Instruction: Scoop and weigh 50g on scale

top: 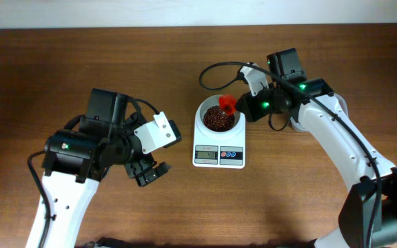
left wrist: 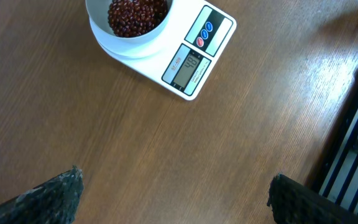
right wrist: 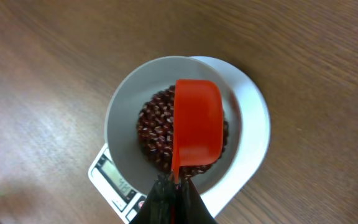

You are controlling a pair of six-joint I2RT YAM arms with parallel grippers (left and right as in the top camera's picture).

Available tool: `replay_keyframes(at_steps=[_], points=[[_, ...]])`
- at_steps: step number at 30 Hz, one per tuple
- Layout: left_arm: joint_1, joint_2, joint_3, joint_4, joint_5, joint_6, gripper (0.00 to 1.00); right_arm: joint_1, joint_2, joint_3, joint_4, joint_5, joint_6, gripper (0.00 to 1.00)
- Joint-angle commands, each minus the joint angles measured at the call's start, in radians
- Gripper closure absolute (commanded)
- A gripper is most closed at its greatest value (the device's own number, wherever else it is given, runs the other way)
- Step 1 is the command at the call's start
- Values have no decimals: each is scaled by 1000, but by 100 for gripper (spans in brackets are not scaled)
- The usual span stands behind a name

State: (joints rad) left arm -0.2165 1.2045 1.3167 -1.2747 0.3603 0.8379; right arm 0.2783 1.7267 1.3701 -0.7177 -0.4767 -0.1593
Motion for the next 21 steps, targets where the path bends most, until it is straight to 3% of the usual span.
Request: replay_keyframes(at_steps=[1, 4, 7, 21], points=[[3, 4, 7, 2, 18, 13, 1, 6, -34, 11, 11, -94, 3, 96], [3, 4, 7, 2, 18, 13, 1, 6, -43, 11, 27, -158, -20, 96], [3, 4, 7, 2, 18, 13, 1, 15, -44, 10, 25, 116, 5, 96], [3, 4, 7, 2, 18, 13, 1, 17, -51, 11, 52, 58, 7, 96]])
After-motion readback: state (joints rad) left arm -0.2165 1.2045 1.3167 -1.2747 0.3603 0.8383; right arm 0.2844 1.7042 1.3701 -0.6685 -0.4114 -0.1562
